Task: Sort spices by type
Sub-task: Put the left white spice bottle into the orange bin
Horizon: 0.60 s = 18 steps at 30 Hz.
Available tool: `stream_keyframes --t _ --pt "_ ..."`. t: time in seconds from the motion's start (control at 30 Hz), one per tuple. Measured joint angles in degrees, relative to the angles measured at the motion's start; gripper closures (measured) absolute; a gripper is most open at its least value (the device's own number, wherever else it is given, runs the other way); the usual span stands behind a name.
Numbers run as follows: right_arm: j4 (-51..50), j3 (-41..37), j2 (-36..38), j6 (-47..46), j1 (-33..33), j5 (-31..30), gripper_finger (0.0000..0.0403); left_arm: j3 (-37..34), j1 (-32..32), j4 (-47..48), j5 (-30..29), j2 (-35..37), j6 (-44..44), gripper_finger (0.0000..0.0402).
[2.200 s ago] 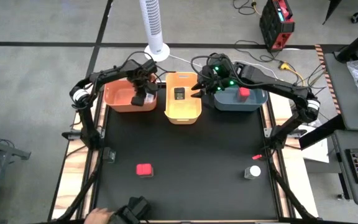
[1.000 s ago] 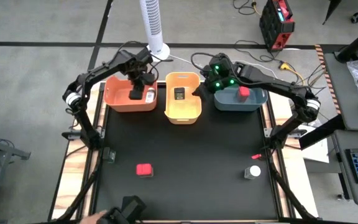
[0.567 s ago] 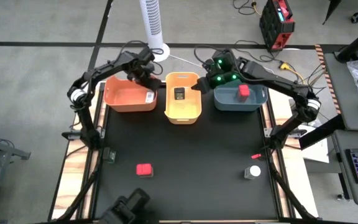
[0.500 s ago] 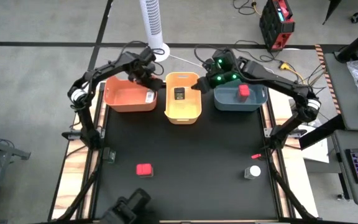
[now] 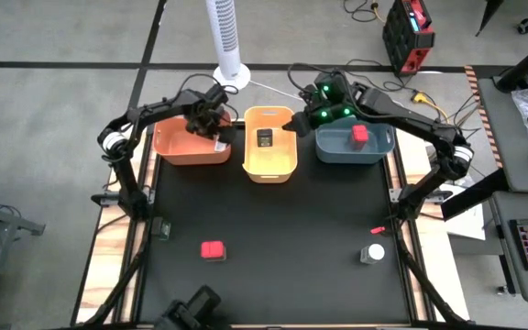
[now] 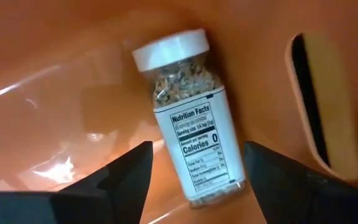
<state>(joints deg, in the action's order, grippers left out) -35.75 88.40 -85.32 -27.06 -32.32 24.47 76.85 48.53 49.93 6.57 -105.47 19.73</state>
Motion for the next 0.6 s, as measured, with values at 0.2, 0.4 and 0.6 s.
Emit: stream_keyframes --t 0.2,0.4,0.6 --pt "0.03 0.00 0.00 -0.70 -0.36 -0.45 0.0210 -4.46 0.00 -5.99 0.23 0.00 0.39 0.0163" --pt "0.07 0.00 0.00 -1.87 -0.63 -0.50 0.0208 -5.38 0.40 -6.72 -1.04 1.07 0.35 0.0163" --pt "0.09 0.00 0.00 -1.91 -0.63 -0.49 0.0206 -5.25 0.74 -7.85 -2.79 1.46 -2.40 0.0170"
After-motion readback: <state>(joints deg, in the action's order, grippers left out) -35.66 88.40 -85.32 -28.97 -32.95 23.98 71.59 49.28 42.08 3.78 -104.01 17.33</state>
